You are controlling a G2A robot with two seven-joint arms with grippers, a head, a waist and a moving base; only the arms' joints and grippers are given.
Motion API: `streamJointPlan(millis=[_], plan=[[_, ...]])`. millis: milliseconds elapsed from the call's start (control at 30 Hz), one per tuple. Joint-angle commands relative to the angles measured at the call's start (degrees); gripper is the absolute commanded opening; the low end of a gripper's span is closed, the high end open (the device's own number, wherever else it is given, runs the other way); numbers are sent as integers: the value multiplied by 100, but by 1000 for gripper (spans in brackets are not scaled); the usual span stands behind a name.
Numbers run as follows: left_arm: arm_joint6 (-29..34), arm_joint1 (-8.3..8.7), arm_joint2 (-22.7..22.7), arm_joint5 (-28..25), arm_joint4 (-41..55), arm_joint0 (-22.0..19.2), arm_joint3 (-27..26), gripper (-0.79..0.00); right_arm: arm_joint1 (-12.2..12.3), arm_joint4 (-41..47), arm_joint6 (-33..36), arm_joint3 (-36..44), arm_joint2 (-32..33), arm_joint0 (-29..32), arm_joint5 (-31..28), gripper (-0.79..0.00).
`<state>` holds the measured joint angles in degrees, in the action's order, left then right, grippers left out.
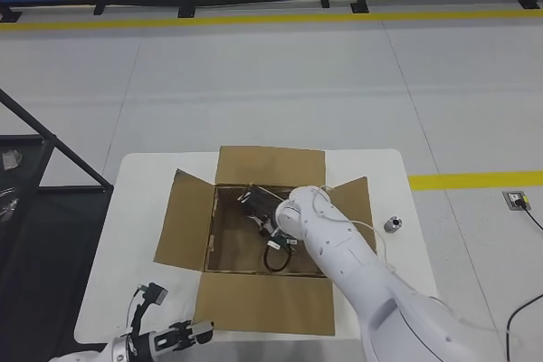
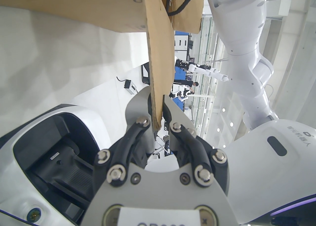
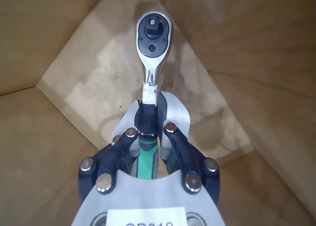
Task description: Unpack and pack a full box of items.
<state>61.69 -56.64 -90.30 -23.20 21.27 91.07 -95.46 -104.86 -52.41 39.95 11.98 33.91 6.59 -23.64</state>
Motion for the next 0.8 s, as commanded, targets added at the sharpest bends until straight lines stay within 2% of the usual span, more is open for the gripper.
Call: streamJointPlan(millis=[0,200,300,467,600,767], plan=[[-21,3,8,22,9,-29,21,-785,25,-33,-66,76,14,-46,-20,-785],[-84,8,39,16,13,-85,67,-785,146,-97,-172,389,87,-88,-327,-785],[-117,12,39,10,18,-96,87,-785,228,-168,-56,549,124,-69,-291,-785],[-98,21,32,-20,68,-96,94,-785,314,-236,747,673,165,40,148,-785],[-83,31,13,-43,100,-75,66,-785,317,-216,1578,608,159,124,249,-785],[-86,42,-10,-50,103,-44,52,-785,295,-154,2025,580,169,170,192,-785]])
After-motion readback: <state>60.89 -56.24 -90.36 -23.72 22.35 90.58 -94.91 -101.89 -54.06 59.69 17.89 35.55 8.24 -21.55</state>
